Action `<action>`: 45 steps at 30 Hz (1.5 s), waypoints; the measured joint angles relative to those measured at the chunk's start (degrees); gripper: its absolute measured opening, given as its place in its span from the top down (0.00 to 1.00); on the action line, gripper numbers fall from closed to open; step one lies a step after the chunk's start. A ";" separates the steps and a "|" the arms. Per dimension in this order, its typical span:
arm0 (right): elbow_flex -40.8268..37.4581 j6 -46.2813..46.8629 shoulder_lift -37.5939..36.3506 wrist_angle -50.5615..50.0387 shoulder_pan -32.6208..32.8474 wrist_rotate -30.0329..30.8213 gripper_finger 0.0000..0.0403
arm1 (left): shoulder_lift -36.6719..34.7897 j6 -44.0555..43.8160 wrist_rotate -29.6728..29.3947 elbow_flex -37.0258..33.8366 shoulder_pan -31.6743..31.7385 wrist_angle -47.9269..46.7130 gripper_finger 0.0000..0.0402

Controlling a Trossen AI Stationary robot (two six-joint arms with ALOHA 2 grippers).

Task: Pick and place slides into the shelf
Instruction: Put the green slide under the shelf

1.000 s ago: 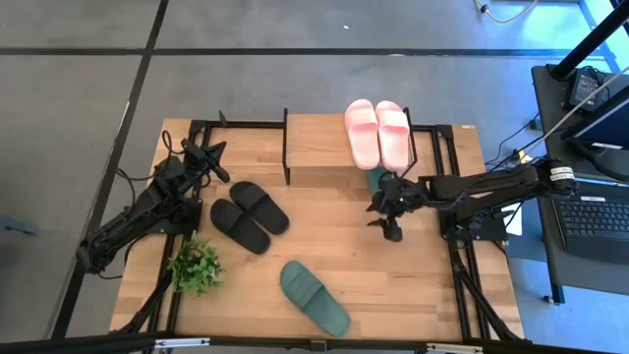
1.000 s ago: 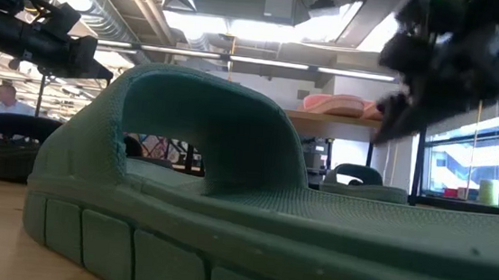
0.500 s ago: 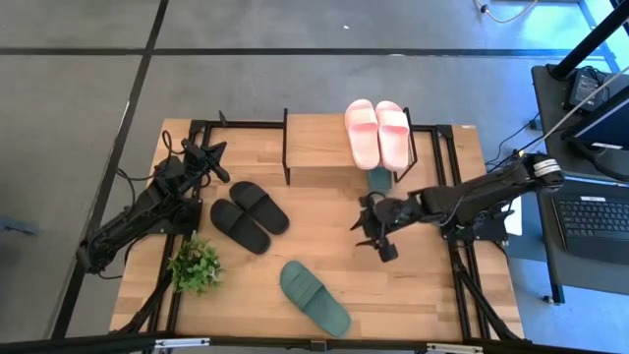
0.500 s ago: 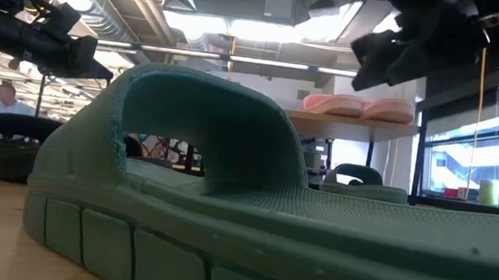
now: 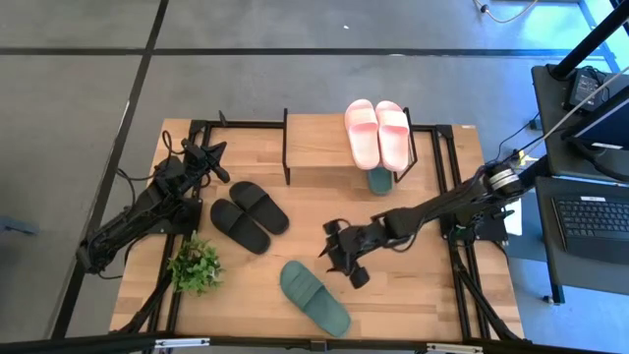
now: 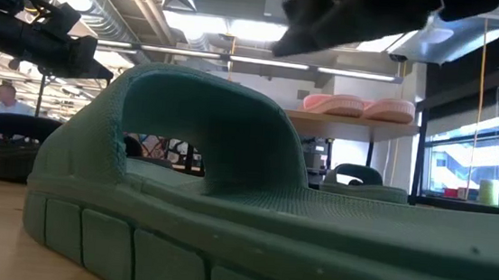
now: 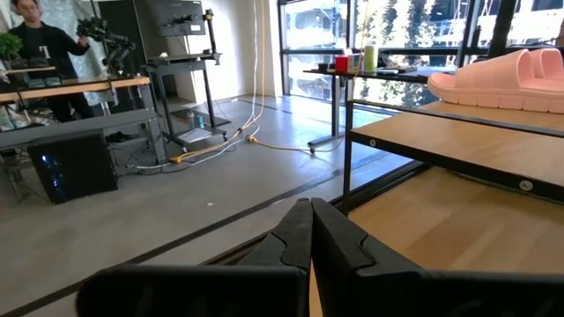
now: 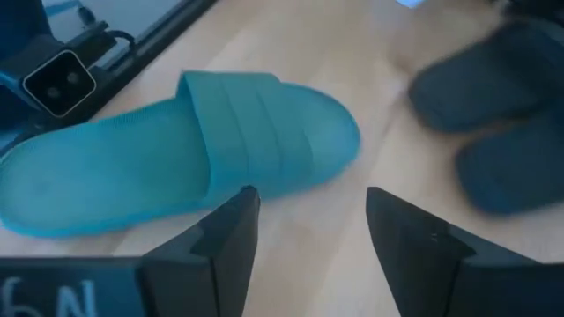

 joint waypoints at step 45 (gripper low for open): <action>12.57 5.41 18.72 -0.48 8.72 14.53 0.48 | 0.01 0.11 -0.11 0.00 0.00 0.00 1.00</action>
